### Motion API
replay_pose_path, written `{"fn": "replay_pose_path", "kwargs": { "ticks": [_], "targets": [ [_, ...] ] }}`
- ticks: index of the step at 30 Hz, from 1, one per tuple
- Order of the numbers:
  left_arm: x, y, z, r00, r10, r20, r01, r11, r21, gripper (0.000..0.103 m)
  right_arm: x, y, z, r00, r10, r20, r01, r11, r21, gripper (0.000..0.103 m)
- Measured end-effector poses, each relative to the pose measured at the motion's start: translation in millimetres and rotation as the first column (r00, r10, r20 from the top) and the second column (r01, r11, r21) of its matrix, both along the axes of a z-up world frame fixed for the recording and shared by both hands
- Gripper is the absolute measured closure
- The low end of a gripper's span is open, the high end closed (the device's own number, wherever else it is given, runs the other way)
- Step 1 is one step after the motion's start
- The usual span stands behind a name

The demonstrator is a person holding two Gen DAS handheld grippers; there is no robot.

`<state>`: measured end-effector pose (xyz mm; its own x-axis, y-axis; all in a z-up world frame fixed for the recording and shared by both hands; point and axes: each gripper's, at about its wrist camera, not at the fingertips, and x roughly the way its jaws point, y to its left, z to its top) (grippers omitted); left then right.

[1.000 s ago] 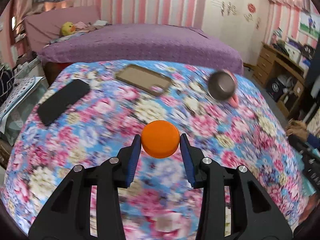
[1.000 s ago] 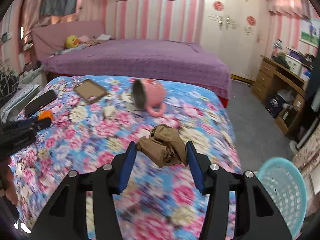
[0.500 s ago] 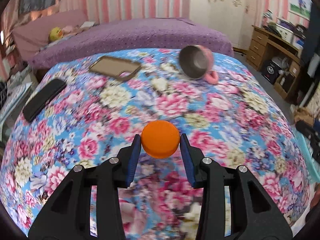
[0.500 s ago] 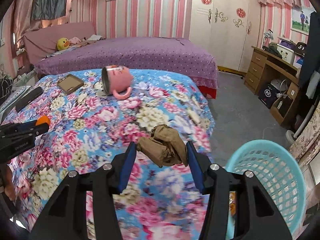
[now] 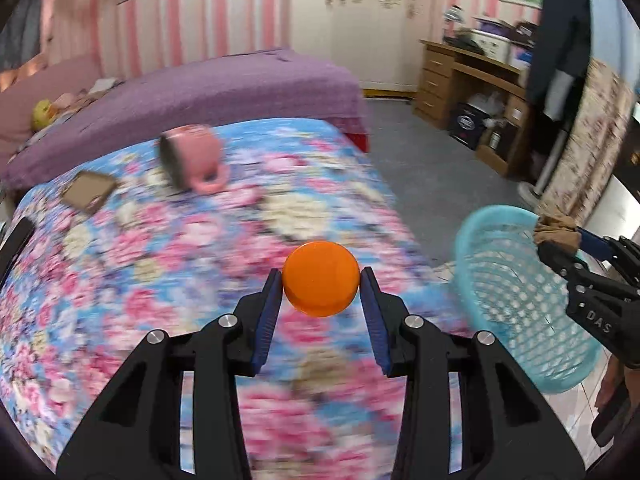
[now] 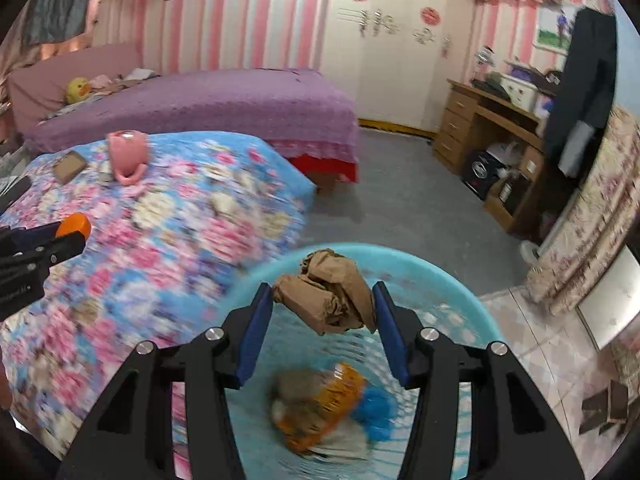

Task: Collect trash
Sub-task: 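Carry the orange fruit and paper bag over the blue basket, then open the left tool to drop the orange while the right tool drops the paper bag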

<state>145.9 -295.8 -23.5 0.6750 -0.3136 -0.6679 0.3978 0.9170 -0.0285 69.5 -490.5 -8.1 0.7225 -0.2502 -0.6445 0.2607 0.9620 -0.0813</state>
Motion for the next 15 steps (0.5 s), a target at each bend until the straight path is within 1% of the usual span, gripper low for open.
{"fn": "replay_pose_path", "kwargs": {
  "ticks": [3, 6, 9, 13, 15],
  "targets": [
    [-11.7, -36.5, -0.7, 0.998, -0.055, -0.012, 0.054, 0.998, -0.032, 0.064, -11.8, -26.6, -4.3, 0.998, -0.056, 0.009, 0.056, 0.998, 0.034, 0.052],
    [-21.6, -65.2, -2.0, 0.995, -0.095, -0.017, 0.094, 0.995, -0.036, 0.064, -22.3, -47.0, -7.3, 0.995, -0.102, 0.010, 0.102, 0.993, 0.052, 0.052],
    [-30.1, -94.1, -3.3, 0.991, -0.136, -0.008, 0.136, 0.990, -0.027, 0.064, -30.6, -60.1, -10.8, 0.991, -0.132, 0.009, 0.131, 0.989, 0.069, 0.052],
    [-36.5, -119.6, -3.0, 0.984, -0.176, 0.005, 0.176, 0.984, -0.012, 0.063, -42.6, -78.9, -14.5, 0.982, -0.187, 0.015, 0.184, 0.978, 0.100, 0.052],
    [-36.7, -123.6, -2.1, 0.983, -0.185, 0.004, 0.185, 0.983, -0.020, 0.044, -47.9, -86.1, -16.0, 0.977, -0.211, 0.023, 0.207, 0.971, 0.120, 0.052]
  ]
}}
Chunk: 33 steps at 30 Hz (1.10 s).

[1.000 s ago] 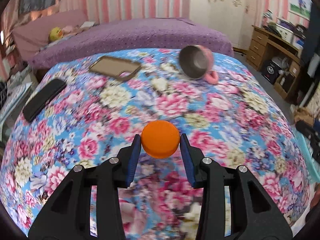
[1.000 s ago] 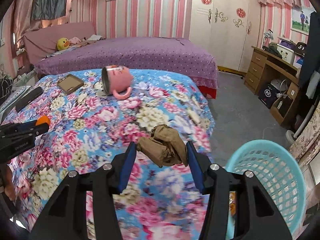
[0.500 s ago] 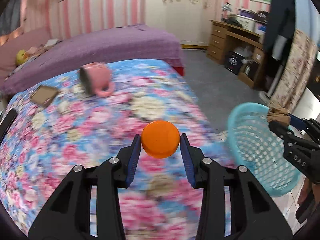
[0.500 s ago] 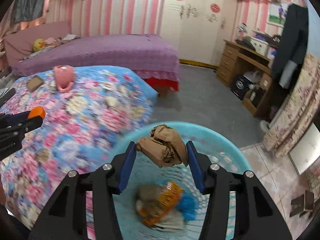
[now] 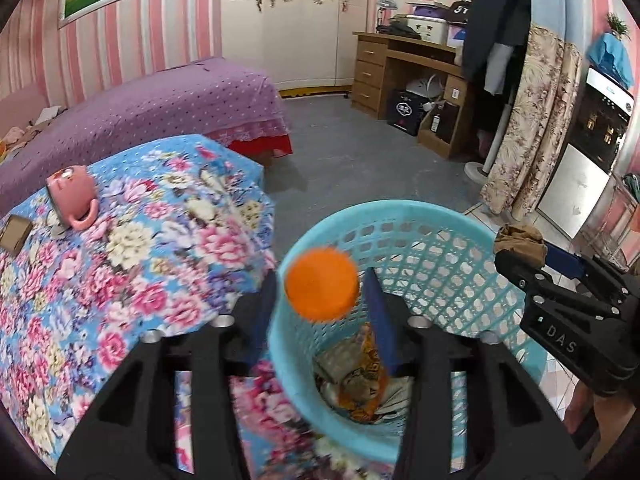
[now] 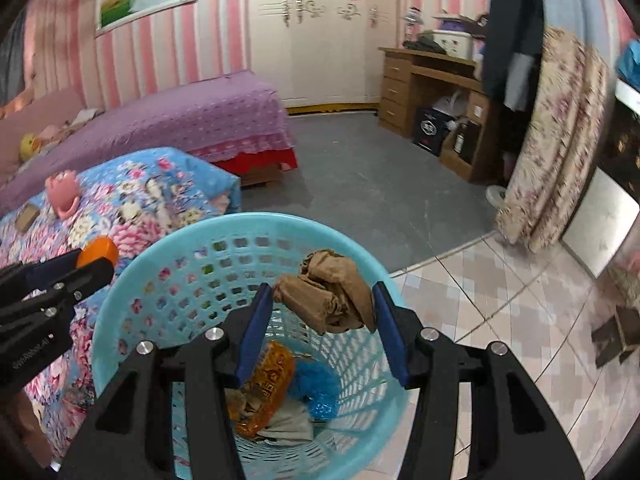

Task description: Collect trash

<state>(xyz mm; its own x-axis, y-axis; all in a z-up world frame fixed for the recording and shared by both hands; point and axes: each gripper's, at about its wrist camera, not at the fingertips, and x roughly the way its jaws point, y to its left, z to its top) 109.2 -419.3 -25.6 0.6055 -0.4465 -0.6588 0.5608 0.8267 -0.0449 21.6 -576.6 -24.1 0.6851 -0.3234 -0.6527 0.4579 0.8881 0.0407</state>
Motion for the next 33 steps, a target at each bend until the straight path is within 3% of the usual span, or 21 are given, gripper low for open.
{"fn": "replay_pose_path", "kwargs": {
  "ticks": [1, 2, 3, 13, 14, 15, 17, 20, 26, 33],
  "targets": [
    [1.4, 0.1, 0.4, 1.000, 0.008, -0.001, -0.008, 1.000, -0.005, 0.020, -1.7, -2.7, -0.6, 1.000, -0.012, 0.007, 0.011, 1.000, 0.009, 0.052],
    [1.8, 1.2, 1.4, 1.000, 0.022, 0.003, -0.022, 1.000, -0.014, 0.007, -2.6, -5.0, -1.1, 1.000, -0.018, 0.013, 0.018, 1.000, 0.013, 0.052],
    [0.9, 4.7, 2.8, 0.999, 0.038, 0.017, -0.037, 0.999, -0.028, 0.005, -2.7, -5.6, -1.3, 1.000, -0.021, 0.019, 0.021, 1.000, 0.018, 0.052],
    [11.4, 43.1, 13.5, 0.994, 0.096, 0.056, -0.094, 0.995, -0.040, 0.005, 9.9, 8.7, -5.2, 1.000, 0.023, 0.010, -0.023, 1.000, 0.011, 0.050],
    [13.2, 47.1, 13.9, 0.994, 0.101, 0.050, -0.099, 0.994, -0.044, 0.005, 11.2, 11.2, -5.3, 1.000, 0.026, 0.010, -0.026, 1.000, 0.009, 0.043],
    [15.0, 54.2, 14.7, 0.993, 0.110, 0.044, -0.108, 0.993, -0.045, 0.005, 12.7, 14.3, -5.4, 1.000, 0.024, 0.009, -0.024, 1.000, 0.004, 0.023],
    [16.0, 64.2, 16.1, 0.991, 0.128, 0.048, -0.127, 0.991, -0.041, 0.005, 13.6, 20.0, -4.3, 1.000, 0.017, 0.011, -0.016, 1.000, -0.015, 0.013],
    [14.6, 85.5, 20.5, 0.987, 0.151, 0.050, -0.149, 0.988, -0.045, 0.005, 15.2, 25.9, 1.4, 1.000, -0.004, -0.002, 0.004, 1.000, -0.025, 0.008],
    [-3.1, 135.4, 31.7, 0.976, 0.203, 0.080, -0.201, 0.979, -0.036, 0.005, 7.3, 55.8, 40.7, 0.997, -0.021, 0.070, 0.021, 1.000, -0.005, 0.004],
    [-36.0, 205.3, 55.3, 0.956, 0.258, 0.137, -0.253, 0.966, -0.050, 0.005, -7.4, 123.3, 85.3, 0.984, 0.055, 0.170, -0.052, 0.998, -0.018, 0.004]
  ]
}}
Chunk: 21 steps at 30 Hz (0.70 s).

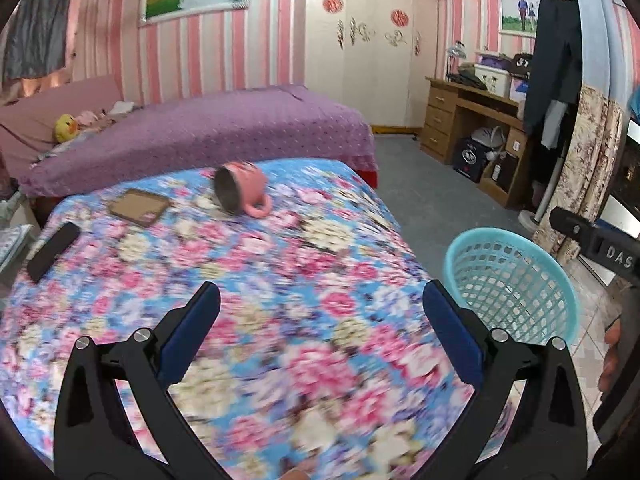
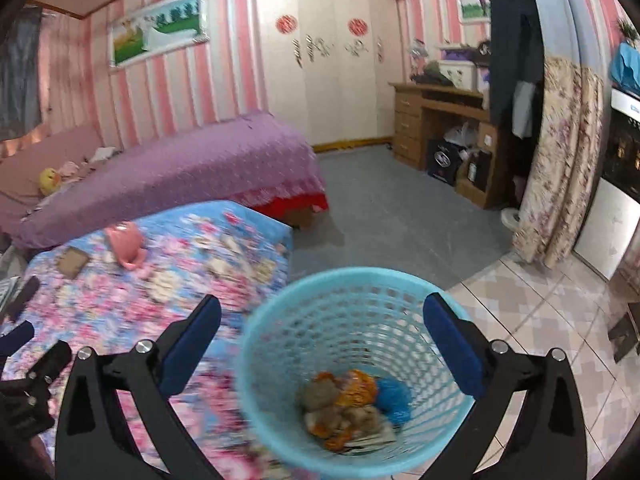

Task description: Collect trash

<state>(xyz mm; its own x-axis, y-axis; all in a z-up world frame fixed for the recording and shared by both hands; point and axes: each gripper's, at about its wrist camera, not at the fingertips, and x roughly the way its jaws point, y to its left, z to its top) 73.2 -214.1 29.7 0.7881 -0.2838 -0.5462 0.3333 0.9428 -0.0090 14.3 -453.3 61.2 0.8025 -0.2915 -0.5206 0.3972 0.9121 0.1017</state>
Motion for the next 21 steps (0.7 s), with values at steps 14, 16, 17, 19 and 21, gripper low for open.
{"fn": "replay_pose_path", "kwargs": {
  "ticks": [14, 16, 17, 19, 21],
  "targets": [
    [-67.1, 101.3, -1.3, 0.987, 0.119, 0.105, -0.125, 0.991, 0.045, 0.005, -57.3, 144.6, -14.2, 0.983, 0.183, -0.006, -0.183, 0.977, -0.109, 0.004],
    [-72.1, 109.2, -7.5, 0.984, 0.141, 0.113, -0.145, 0.989, 0.032, 0.005, -58.0, 156.7, -19.7, 0.980, 0.198, -0.006, -0.196, 0.970, -0.143, 0.004],
    [-72.8, 110.3, -9.7, 0.982, 0.147, 0.117, -0.152, 0.988, 0.031, 0.005, -56.9, 160.8, -22.2, 0.978, 0.206, -0.011, -0.205, 0.966, -0.156, 0.004],
    [-74.2, 112.6, -15.6, 0.981, 0.153, 0.119, -0.158, 0.987, 0.034, 0.005, -56.5, 166.7, -24.7, 0.974, 0.225, -0.009, -0.224, 0.962, -0.157, 0.004],
    [-74.3, 114.9, -19.7, 0.980, 0.156, 0.123, -0.160, 0.987, 0.023, 0.005, -57.9, 167.9, -25.1, 0.971, 0.238, 0.008, -0.234, 0.961, -0.150, 0.004]
  ]
}}
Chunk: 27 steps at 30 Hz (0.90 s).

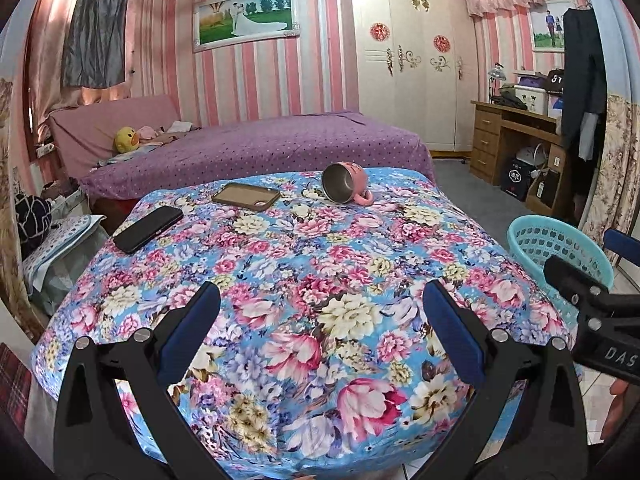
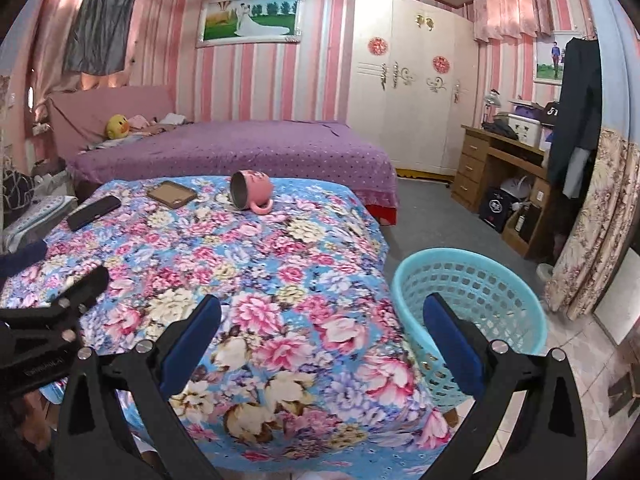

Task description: Collect trash

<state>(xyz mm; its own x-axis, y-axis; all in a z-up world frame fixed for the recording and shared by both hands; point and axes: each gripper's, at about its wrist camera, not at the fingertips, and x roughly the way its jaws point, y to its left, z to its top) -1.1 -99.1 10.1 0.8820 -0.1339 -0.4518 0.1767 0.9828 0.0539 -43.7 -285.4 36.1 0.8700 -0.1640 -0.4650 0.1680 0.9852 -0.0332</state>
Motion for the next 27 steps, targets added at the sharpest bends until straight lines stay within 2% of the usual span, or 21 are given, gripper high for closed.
{"fn": "replay_pose_path", "kwargs": {
  "ticks": [10, 19, 27],
  "targets": [
    [3.8, 7.0, -6.3, 1.000, 0.026, 0.013, -0.026, 0.999, -0.029, 0.005, 3.4, 1.0, -6.4, 1.000, -0.004, 0.017, 0.004, 1.000, -0.001, 0.004],
    [3.7, 5.1, -7.3, 0.998, 0.042, 0.038, -0.041, 0.999, -0.013, 0.005, 4.3, 16.3, -6.7, 0.999, 0.022, 0.050, -0.020, 0.999, -0.044, 0.004],
    [-0.1, 8.2, -4.2, 0.997, 0.049, 0.066, -0.047, 0.999, -0.024, 0.005, 3.9, 17.3, -7.6, 0.998, 0.024, 0.055, -0.022, 0.999, -0.035, 0.004]
  ]
}}
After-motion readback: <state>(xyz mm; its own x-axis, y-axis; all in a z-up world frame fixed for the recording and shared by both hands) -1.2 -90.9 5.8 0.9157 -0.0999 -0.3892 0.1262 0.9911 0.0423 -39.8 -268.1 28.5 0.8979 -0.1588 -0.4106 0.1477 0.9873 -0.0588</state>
